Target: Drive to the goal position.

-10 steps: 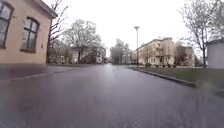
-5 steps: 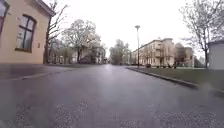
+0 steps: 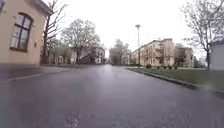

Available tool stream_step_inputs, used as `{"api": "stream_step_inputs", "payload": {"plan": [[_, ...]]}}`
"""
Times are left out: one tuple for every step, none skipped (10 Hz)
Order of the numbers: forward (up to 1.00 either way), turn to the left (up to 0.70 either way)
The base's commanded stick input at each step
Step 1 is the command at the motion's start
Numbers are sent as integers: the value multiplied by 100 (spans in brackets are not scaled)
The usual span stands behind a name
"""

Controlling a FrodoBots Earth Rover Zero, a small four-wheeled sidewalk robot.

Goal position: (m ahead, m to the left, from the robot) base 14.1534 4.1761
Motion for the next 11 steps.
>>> {"api": "stream_step_inputs", "payload": {"plan": [[100,0],[100,0],[100,0],[100,0],[100,0],[100,0],[100,0],[100,0],[100,0],[100,0],[100,0]]}}
